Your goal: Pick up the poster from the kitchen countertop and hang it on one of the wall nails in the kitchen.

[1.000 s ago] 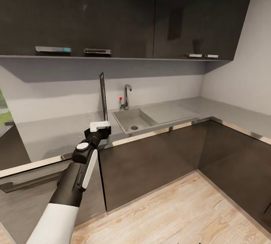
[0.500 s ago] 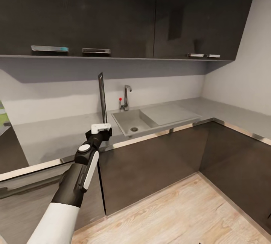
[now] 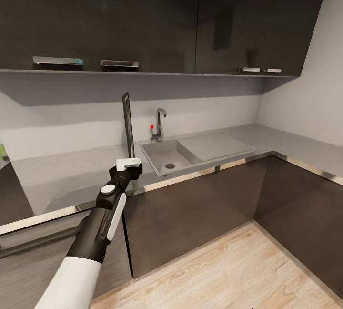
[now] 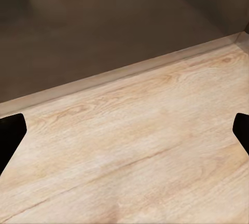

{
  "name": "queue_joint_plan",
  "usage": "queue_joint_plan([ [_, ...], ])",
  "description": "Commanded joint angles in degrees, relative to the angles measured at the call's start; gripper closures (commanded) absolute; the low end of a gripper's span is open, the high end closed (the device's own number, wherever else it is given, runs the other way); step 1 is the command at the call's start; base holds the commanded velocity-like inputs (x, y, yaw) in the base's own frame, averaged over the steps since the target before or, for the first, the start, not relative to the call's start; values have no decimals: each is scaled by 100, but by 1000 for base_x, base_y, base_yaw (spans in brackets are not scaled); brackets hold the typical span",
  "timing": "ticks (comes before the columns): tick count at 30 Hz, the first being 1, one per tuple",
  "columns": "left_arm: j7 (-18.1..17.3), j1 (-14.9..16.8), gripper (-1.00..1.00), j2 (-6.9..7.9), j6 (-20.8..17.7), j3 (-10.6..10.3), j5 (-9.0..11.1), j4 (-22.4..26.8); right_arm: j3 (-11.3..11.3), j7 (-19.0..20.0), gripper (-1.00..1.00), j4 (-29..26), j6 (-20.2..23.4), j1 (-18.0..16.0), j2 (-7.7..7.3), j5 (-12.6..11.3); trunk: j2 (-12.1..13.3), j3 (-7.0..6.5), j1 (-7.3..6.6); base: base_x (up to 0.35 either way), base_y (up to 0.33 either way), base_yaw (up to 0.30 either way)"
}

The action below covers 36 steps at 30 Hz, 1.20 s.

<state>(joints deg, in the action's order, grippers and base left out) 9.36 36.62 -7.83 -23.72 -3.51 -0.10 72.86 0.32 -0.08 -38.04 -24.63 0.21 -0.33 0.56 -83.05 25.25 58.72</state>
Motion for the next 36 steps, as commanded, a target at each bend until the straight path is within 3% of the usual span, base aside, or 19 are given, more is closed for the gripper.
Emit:
queue_joint_plan([
  [1,31,3,-100,1,-20,-10,0,1,3,-1,-100,-8,-7,1,-2,5,-3,5,0,9,0,0],
  [36,31,3,-100,2,-1,-10,-8,-7,3,-1,-100,-2,2,1,-1,14,-3,5,0,96,0,0],
])
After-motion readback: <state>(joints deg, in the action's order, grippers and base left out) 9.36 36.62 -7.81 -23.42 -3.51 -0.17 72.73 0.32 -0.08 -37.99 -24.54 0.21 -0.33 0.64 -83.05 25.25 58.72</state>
